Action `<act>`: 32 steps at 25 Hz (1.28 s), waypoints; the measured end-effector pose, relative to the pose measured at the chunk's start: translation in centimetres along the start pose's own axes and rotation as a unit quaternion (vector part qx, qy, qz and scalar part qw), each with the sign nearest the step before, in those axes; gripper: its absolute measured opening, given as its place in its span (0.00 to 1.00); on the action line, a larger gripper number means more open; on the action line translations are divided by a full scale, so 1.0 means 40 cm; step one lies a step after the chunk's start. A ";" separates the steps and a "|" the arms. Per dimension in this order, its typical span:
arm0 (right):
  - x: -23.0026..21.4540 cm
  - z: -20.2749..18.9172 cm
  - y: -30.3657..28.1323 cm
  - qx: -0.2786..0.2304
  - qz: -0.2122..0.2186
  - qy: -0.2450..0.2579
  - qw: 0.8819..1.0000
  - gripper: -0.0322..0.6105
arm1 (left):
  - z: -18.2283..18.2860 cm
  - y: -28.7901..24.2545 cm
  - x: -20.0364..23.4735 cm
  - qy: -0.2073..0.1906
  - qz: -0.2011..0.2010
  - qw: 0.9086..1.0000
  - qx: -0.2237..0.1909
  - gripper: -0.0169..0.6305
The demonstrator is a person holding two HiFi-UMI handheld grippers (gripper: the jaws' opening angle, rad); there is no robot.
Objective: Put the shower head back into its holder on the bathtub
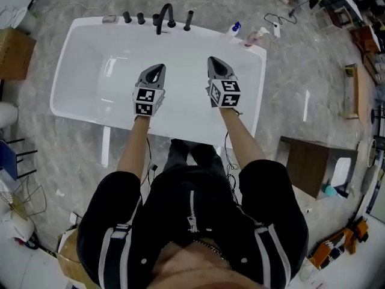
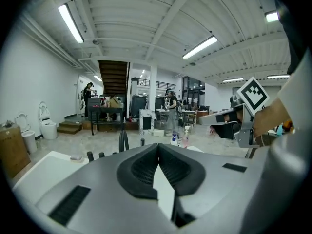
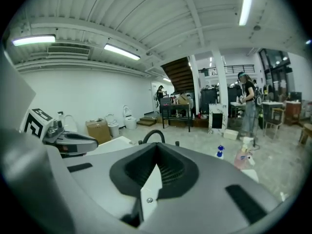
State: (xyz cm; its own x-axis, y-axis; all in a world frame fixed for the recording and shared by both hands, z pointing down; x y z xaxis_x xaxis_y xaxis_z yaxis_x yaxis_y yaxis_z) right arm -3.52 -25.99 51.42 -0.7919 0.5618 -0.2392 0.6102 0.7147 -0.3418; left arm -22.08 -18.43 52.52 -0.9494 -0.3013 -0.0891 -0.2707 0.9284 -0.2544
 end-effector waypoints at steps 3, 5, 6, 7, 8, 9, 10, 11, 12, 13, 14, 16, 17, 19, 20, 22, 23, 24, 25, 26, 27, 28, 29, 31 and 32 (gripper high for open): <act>0.018 0.052 0.056 -0.026 0.000 -0.001 1.000 0.06 | 0.064 0.008 -0.005 -0.014 -0.002 1.000 -0.020 0.06; 0.021 0.091 0.087 -0.041 0.000 -0.002 0.999 0.06 | 0.106 0.008 -0.005 -0.025 -0.001 0.999 -0.031 0.06; 0.019 0.110 0.103 -0.048 0.000 -0.003 0.999 0.06 | 0.126 0.009 -0.008 -0.028 -0.001 0.999 -0.037 0.06; 0.016 0.127 0.120 -0.055 -0.001 -0.004 0.998 0.06 | 0.145 0.010 -0.013 -0.030 -0.001 0.999 -0.041 0.06; 0.011 0.140 0.137 -0.060 -0.001 -0.005 0.998 0.06 | 0.162 0.011 -0.021 -0.031 -0.002 0.999 -0.045 0.06; 0.006 0.151 0.153 -0.065 -0.003 -0.006 0.998 0.06 | 0.177 0.012 -0.028 -0.033 -0.003 0.998 -0.047 0.06; 0.002 0.159 0.167 -0.069 -0.004 -0.006 0.998 0.06 | 0.191 0.014 -0.034 -0.036 -0.004 0.998 -0.049 0.06; -0.002 0.164 0.180 -0.073 -0.006 -0.007 0.997 0.06 | 0.202 0.017 -0.041 -0.039 -0.005 0.998 -0.051 0.06; -0.005 0.167 0.192 -0.075 -0.008 -0.008 0.997 0.06 | 0.211 0.021 -0.048 -0.042 -0.007 0.998 -0.052 0.06; -0.008 0.169 0.203 -0.078 -0.010 -0.010 0.997 0.06 | 0.217 0.024 -0.055 -0.044 -0.009 0.998 -0.053 0.06; -0.011 0.171 0.210 -0.080 -0.010 -0.011 0.997 0.06 | 0.222 0.026 -0.063 -0.047 -0.012 0.997 -0.055 0.06; -0.017 0.175 0.218 -0.083 -0.010 -0.013 0.996 0.06 | 0.229 0.023 -0.076 -0.052 -0.016 0.997 -0.060 0.06; -0.019 0.176 0.219 -0.083 -0.010 -0.012 0.996 0.06 | 0.228 0.021 -0.080 -0.053 -0.018 0.997 -0.059 0.06; -0.014 0.175 0.218 -0.082 -0.009 -0.012 0.996 0.06 | 0.224 0.022 -0.082 -0.052 -0.019 0.997 -0.054 0.06; -0.009 0.173 0.217 -0.083 -0.007 -0.013 0.996 0.06 | 0.222 0.024 -0.080 -0.051 -0.020 0.997 -0.052 0.06; 0.002 0.167 0.210 -0.083 -0.004 -0.016 0.996 0.06 | 0.221 0.027 -0.074 -0.051 -0.020 0.997 -0.050 0.06; 0.008 0.165 0.205 -0.082 -0.002 -0.016 0.997 0.06 | 0.220 0.027 -0.069 -0.051 -0.019 0.997 -0.050 0.06; 0.012 0.163 0.199 -0.081 0.000 -0.017 0.997 0.06 | 0.218 0.026 -0.064 -0.050 -0.019 0.997 -0.049 0.06; 0.016 0.161 0.193 -0.079 0.001 -0.018 0.997 0.06 | 0.216 0.024 -0.059 -0.049 -0.018 0.997 -0.049 0.06; 0.019 0.161 0.188 -0.078 0.002 -0.018 0.997 0.06 | 0.214 0.022 -0.054 -0.049 -0.018 0.997 -0.049 0.06; 0.021 0.161 0.184 -0.077 0.004 -0.019 0.997 0.06 | 0.215 0.020 -0.050 -0.050 -0.017 0.997 -0.048 0.06; 0.023 0.161 0.179 -0.077 0.005 -0.019 0.997 0.06 | 0.215 0.017 -0.045 -0.051 -0.016 0.997 -0.048 0.06; 0.024 0.161 0.174 -0.076 0.005 -0.019 0.997 0.06 | 0.214 0.015 -0.040 -0.052 -0.015 0.997 -0.048 0.06; 0.024 0.161 0.165 -0.076 0.006 -0.019 0.997 0.06 | 0.213 0.011 -0.033 -0.052 -0.014 0.997 -0.049 0.06; 0.024 0.161 0.161 -0.076 0.006 -0.018 0.997 0.06 | 0.213 0.009 -0.030 -0.051 -0.014 0.997 -0.049 0.06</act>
Point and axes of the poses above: the fingertips, and each gripper's own axes: y backward along the fingers, x to its left, z out of its top, the point moved 3 cm from there along y, backward along the fingers, and after that the axes turned 10 degrees about -y, right-handed, at the moved point
